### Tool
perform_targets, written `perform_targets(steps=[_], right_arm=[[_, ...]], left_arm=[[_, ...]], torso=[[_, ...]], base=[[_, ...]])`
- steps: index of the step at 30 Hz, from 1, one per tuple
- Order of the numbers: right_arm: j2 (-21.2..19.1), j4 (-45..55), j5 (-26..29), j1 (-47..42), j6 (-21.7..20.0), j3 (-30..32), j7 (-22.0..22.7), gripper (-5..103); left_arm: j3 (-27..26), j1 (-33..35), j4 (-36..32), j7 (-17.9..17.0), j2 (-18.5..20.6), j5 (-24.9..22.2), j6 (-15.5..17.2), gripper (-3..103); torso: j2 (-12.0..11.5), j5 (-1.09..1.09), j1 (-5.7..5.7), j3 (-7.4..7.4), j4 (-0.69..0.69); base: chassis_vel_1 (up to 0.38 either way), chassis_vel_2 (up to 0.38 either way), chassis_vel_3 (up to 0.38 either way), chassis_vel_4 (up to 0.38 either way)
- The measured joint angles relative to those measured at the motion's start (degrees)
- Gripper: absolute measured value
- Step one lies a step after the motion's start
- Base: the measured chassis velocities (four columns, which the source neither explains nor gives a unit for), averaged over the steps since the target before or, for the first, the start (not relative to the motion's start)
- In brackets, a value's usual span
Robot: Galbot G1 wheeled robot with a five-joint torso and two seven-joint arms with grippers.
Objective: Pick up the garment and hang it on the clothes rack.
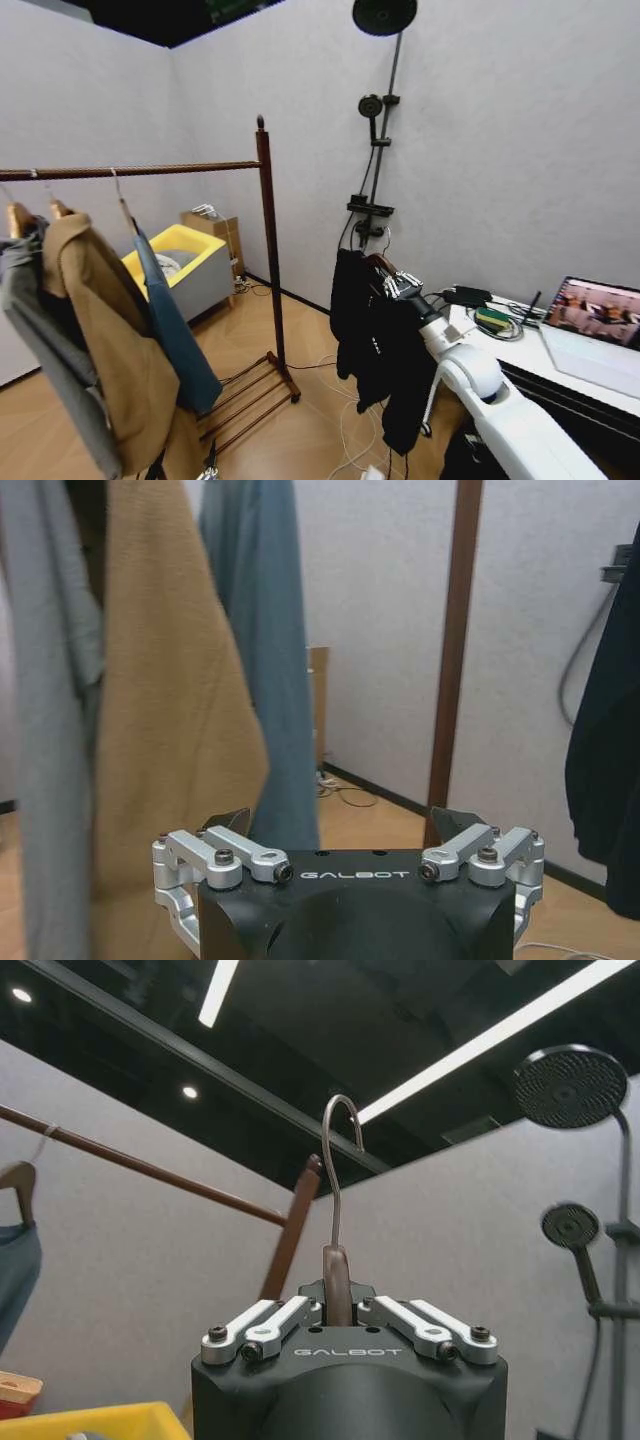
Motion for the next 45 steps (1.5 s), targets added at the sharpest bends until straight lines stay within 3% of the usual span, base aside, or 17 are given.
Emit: perform_targets(steps=[14,17,23,32,39,45], right_arm=[[-1.7,5.6,2.7,2.0,-1.4,0.3,0.1,10],[-1.7,5.9,4.0,1.9,-2.7,0.2,0.9,10],[-2.2,6.1,9.2,3.8,-9.3,-0.3,2.3,10],[-3.1,8.6,13.7,6.6,-13.1,-1.4,2.7,10],[-4.4,8.8,17.6,11.4,-13.8,-3.4,3.2,10],[-4.7,6.9,26.4,22.9,-17.7,-8.3,3.3,10]], left_arm=[[0.0,0.0,0.0,0.0,0.0,0.0,0.0,100],[0.0,0.0,0.0,0.0,0.0,0.0,0.0,100],[0.0,0.0,0.0,0.0,0.0,0.0,0.0,100],[0.0,0.0,0.0,0.0,0.0,0.0,0.0,100],[0.0,0.0,0.0,0.0,0.0,0.0,0.0,100],[0.0,0.0,0.0,0.0,0.0,0.0,0.0,100]], torso=[[0.0,-0.01,0.0,0.0,0.03],[0.0,0.0,0.0,0.0,0.05],[0.0,0.0,0.01,0.0,-0.01],[0.0,0.0,-0.01,0.0,0.02],[0.0,0.0,-0.02,0.0,0.01],[-0.1,0.01,0.11,0.04,0.07]], base=[[0.135,0.14,0.12,0.116],[0.096,0.104,0.123,0.08],[0.021,0.013,0.025,0.025],[-0.009,0.01,0.008,-0.014],[-0.119,0.122,0.12,-0.124],[-0.164,0.176,0.193,-0.162]])
